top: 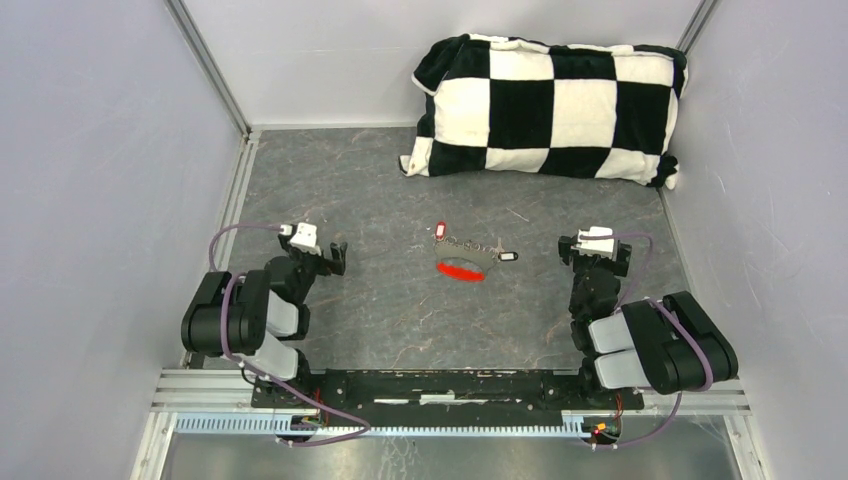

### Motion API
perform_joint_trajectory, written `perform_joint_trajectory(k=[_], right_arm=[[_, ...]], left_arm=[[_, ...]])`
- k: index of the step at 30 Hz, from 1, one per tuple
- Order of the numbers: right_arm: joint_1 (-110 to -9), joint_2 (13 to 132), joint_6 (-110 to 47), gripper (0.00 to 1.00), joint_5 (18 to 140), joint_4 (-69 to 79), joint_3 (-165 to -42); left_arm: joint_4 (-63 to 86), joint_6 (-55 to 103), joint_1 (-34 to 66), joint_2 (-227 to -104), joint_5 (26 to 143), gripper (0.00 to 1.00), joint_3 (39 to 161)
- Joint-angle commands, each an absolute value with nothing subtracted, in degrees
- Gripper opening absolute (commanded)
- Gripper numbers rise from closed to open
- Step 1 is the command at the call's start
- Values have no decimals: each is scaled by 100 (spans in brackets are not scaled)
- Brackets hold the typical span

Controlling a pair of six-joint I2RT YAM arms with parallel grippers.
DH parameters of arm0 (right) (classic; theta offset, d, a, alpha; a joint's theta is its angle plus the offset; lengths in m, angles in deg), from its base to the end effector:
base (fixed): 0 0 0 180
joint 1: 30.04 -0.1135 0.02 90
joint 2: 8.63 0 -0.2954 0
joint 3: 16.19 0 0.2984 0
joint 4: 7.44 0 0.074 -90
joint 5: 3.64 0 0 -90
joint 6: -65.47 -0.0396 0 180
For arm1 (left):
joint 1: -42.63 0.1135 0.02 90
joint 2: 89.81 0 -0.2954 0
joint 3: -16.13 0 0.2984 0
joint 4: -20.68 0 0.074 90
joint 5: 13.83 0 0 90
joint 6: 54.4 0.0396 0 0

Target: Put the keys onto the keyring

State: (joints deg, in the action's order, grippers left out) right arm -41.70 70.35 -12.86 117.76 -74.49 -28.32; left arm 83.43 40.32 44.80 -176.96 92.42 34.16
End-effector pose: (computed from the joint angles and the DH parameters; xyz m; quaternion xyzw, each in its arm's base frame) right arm 0.1889 0.0179 0.1295 0.0503 0.7043 -0.1911 0.6819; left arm 0.2233 -0.0026 0.1173 0.1106 0.7355 -0.0655 0.6652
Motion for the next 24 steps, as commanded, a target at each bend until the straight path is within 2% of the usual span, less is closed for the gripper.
perform_joint_trajectory(k=[1,5,24], right_arm=[[-4075,7087,-1241,98,11258,-7889,-2239],[-3808,7026,-1433,98,10880,-7540,-2355],[-3808,7002,-1424,98,10886,-7585,-2316]], left_arm=[[8906,3856,4456,-17664,8931,100,3352],[7922,3704,4481,-17803,8794,100,4033],[8071,3675,4474,-17784,8795,100,3962]])
